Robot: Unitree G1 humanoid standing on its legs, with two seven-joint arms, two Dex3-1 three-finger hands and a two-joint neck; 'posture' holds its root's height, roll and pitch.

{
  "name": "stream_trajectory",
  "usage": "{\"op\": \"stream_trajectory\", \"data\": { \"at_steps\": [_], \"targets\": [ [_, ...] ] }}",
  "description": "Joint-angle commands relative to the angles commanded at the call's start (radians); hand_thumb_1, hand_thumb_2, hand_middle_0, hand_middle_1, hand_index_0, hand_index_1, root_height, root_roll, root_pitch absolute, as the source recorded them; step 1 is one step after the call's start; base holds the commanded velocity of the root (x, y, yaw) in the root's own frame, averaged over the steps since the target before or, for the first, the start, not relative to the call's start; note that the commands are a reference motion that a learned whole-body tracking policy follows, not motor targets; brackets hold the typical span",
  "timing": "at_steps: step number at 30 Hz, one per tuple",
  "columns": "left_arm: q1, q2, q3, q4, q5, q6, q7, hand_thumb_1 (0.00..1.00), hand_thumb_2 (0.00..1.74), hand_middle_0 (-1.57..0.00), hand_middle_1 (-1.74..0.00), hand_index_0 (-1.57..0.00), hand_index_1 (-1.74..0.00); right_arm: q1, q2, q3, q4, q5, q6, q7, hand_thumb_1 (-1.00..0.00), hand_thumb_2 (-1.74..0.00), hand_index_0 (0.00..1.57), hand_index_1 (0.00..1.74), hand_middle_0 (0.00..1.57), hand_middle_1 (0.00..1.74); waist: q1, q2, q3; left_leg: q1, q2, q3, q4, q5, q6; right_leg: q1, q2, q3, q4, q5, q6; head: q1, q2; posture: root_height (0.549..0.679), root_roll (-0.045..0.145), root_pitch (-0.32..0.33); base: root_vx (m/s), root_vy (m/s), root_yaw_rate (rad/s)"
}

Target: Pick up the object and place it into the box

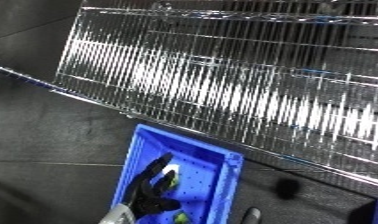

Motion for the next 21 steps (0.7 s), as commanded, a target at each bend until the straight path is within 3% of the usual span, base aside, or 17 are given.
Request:
{"op": "stream_trajectory", "data": {
  "at_steps": [5,9,13,21],
  "targets": [
    [-0.003,-0.018,-0.038,-0.033,0.016,0.018,0.030,0.00,0.00,0.00,0.00,0.00,0.00,-0.038,-0.020,0.000,-0.008,-0.019,0.025,-0.011,0.00,0.00,0.00,0.00,0.00,0.00,-0.017,0.018,0.000,-0.012,0.001,0.016,0.014,0.002,0.0005,-0.025,0.0057,0.019,0.003,0.017,0.0044,0.201,0.003,0.655,0.022,0.062,-0.057,0.022,-0.156],
    [-0.004,-0.033,-0.073,-0.053,0.066,0.034,0.040,0.00,0.00,0.00,0.00,0.00,0.00,-0.061,-0.028,-0.005,-0.006,-0.028,0.037,-0.020,0.00,0.00,0.00,0.00,0.00,0.00,-0.028,0.033,0.000,-0.002,0.007,0.024,-0.002,0.015,-0.0017,-0.029,0.0085,0.028,-0.001,0.028,0.0079,0.360,-0.008,0.655,0.022,0.060,-0.045,-0.005,-0.114],
    [-0.011,-0.055,-0.115,-0.061,0.088,0.041,0.046,0.00,0.00,0.00,0.00,0.00,0.00,-0.093,-0.039,-0.010,0.012,-0.041,0.048,-0.020,0.00,0.00,0.00,0.00,0.00,0.00,-0.042,0.055,0.000,0.021,0.012,0.033,-0.033,0.033,-0.0039,-0.028,0.0032,0.033,-0.004,0.035,0.0107,0.463,-0.028,0.655,0.024,0.054,-0.034,0.051,-0.138],
    [-0.024,-0.083,-0.162,-0.090,0.105,0.041,0.099,0.00,0.00,0.00,0.00,0.00,0.00,-0.120,-0.059,-0.016,0.023,-0.075,0.062,0.026,0.00,0.00,0.00,0.00,0.00,0.00,-0.066,0.085,0.000,0.051,0.014,0.042,-0.074,0.056,-0.0069,-0.032,-0.0075,0.041,-0.009,0.050,0.0198,0.606,-0.051,0.655,0.028,0.045,-0.015,0.053,-0.118]
  ]
}}
